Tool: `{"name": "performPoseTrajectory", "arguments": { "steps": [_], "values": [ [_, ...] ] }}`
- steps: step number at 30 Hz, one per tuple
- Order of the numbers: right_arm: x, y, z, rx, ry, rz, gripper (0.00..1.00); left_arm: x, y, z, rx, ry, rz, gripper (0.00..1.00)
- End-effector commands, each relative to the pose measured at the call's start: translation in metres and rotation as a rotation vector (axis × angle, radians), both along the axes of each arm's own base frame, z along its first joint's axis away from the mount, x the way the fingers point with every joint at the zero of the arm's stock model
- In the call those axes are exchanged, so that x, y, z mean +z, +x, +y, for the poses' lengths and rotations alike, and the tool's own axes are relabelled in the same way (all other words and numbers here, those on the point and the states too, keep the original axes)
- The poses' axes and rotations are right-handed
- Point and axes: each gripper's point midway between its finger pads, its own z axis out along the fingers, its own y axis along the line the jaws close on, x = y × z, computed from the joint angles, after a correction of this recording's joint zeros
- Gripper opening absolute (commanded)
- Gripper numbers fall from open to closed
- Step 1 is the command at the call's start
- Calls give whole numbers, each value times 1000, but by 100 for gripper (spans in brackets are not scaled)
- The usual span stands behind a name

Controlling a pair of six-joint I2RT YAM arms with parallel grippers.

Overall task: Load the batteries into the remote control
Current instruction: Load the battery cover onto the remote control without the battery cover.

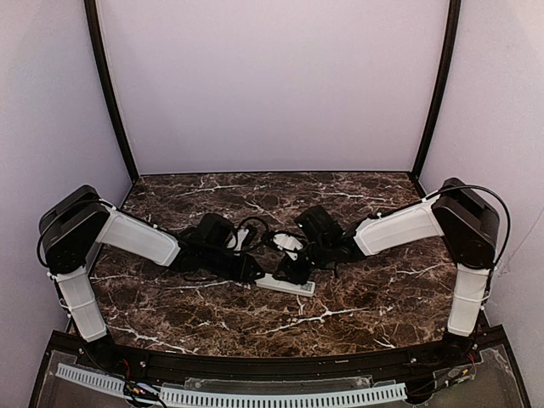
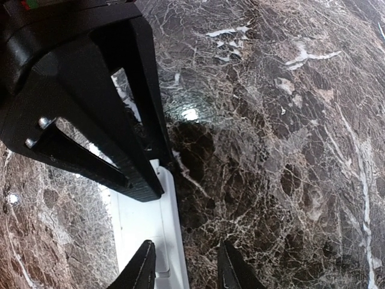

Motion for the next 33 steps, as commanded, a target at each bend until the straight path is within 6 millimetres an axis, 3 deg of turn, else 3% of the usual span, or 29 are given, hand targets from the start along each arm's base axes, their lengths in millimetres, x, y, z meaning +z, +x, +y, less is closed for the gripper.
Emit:
{"name": "performPoseTrajectory", "arguments": {
  "steps": [1,6,11,23,33],
  "values": [
    [-22,-6,-11,11,-62,37,33,-23,-21,13,-11,95,66,23],
    [-25,-9,-14,19,-74,38,31,-12,-14,23,39,96,35,29],
    [-24,-10,-15,23,-74,37,30,-5,-9,30,54,108,3,29],
    [-24,-11,-14,28,-72,43,30,-12,-15,16,-23,102,14,17],
    [-24,-12,-13,23,-67,49,30,-27,-34,6,-86,125,68,9]
  ]
}}
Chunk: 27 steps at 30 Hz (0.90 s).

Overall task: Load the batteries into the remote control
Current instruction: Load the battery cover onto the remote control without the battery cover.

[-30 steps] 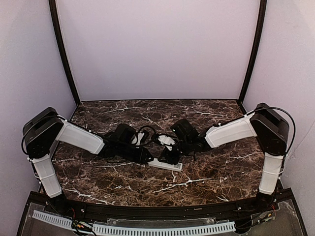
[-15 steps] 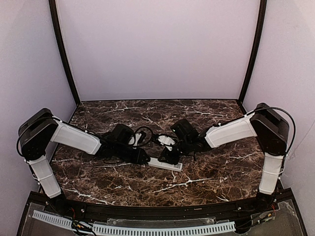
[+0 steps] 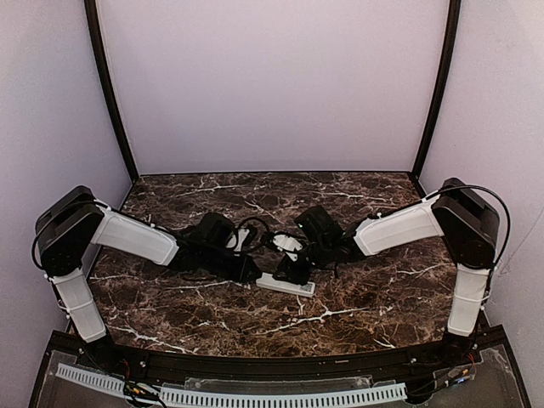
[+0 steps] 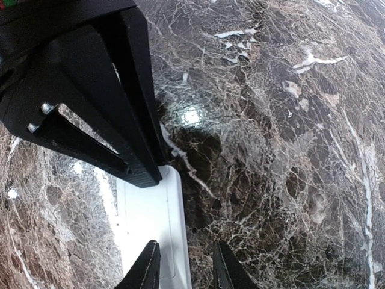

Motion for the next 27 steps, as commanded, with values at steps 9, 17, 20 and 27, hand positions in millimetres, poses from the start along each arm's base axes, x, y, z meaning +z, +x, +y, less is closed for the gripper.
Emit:
{"name": "performPoseTrajectory", "arguments": {
  "steps": [9,17,20,27],
  "values": [
    [20,7,-32,-126,13,61,39,-41,-34,9,-61,121,119,6],
    [46,-4,-54,-157,69,98,46,-28,-31,5,-59,91,96,12],
    [39,-12,-60,-159,48,134,46,-13,-25,4,-43,67,64,14],
    [28,-29,-87,-270,19,255,49,5,-16,9,-20,58,26,24]
  ]
}}
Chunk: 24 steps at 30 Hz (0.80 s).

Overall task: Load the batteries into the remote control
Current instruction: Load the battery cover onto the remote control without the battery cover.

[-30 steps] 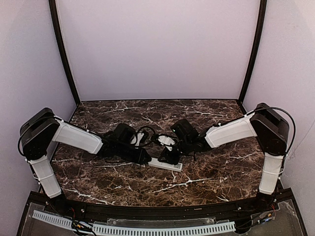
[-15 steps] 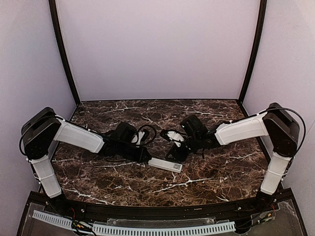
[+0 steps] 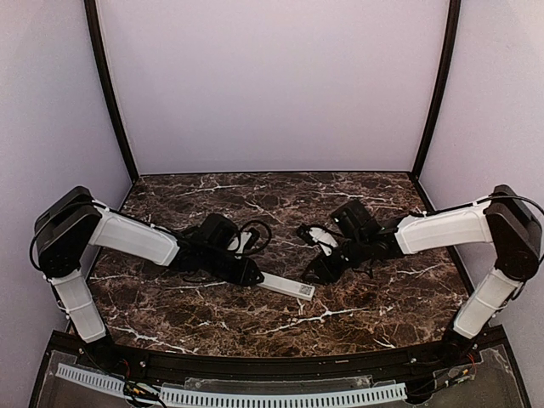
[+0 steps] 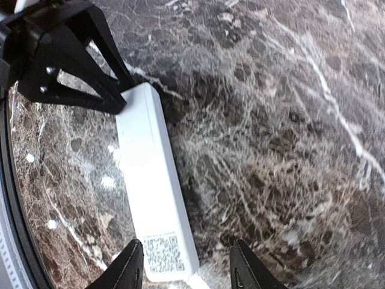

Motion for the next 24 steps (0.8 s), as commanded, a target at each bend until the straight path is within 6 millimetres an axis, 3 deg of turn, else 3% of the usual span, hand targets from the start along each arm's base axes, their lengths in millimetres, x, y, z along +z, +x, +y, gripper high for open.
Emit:
{"name": "performPoseTrajectory", "arguments": {
  "steps": [1,9,16,24],
  "values": [
    [-3,-17,-20,-65,-6,101,49,6,-9,12,-6,35,10,25],
    [-12,-40,-23,-37,19,211,45,5,-2,13,-8,11,10,24],
    [-25,-45,-18,-30,23,275,38,0,-2,8,-24,-5,24,21],
    [-34,-49,-31,-72,-23,287,37,-4,-4,8,-30,-7,33,19]
  ]
}}
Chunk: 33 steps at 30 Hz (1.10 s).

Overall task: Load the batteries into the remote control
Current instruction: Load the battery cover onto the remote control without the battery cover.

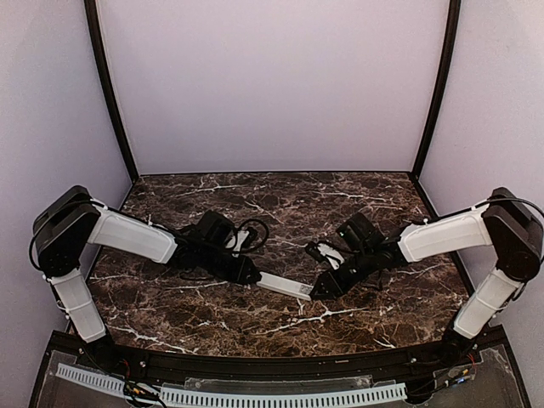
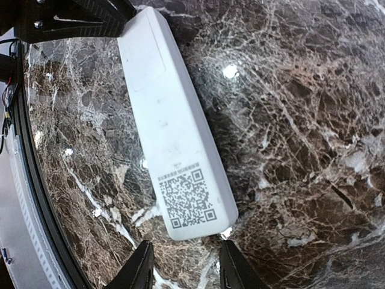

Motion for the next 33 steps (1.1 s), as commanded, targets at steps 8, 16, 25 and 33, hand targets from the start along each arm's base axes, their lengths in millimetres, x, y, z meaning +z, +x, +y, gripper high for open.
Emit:
{"name": "performPoseTrajectory", "arguments": {
  "steps": [8,16,25,33],
  "values": [
    [-13,-3,2,0,8,45,32,-8,-10,-2,-36,-16,33,12],
    [-13,5,13,19,33,40,29,-14,-22,-3,-57,-25,72,9],
    [-14,16,16,27,21,9,30,-15,-36,-6,-90,-35,105,8],
    [-5,41,1,-30,24,-38,37,1,-40,-5,-108,-61,75,13]
  ]
}}
